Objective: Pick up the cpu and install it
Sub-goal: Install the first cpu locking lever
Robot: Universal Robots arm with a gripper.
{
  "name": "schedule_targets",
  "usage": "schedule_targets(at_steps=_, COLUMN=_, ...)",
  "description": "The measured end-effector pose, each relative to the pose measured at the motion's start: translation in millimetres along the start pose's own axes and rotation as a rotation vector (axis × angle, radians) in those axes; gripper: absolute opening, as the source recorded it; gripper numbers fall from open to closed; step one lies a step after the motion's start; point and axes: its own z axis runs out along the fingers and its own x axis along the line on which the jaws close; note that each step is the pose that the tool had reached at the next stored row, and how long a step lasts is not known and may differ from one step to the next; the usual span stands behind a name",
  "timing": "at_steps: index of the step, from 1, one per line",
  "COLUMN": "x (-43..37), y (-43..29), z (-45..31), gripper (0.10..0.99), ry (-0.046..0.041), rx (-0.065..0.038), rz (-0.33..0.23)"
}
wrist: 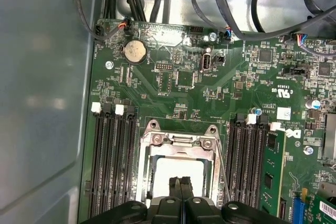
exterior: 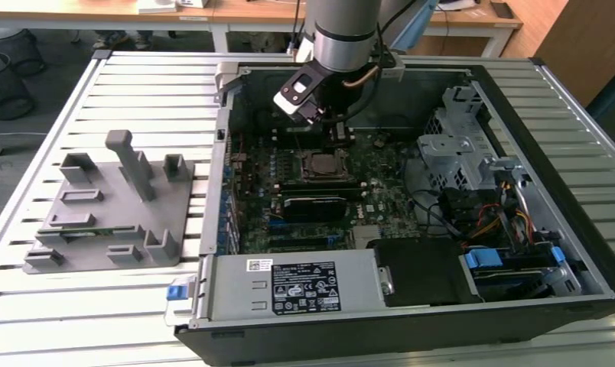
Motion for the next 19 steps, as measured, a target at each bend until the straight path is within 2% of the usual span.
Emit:
schedule_targets(at_steps=7, x=-0.1, y=-0.1, z=-2.1, gripper=0.106, ry=-0.0006, rx=0.0, rz=-0.001)
schedule_targets(at_steps=19, x=0.1, y=-2.1, z=-18.3, gripper=0.106, ry=-0.0018, rx=-0.001, rz=-0.009)
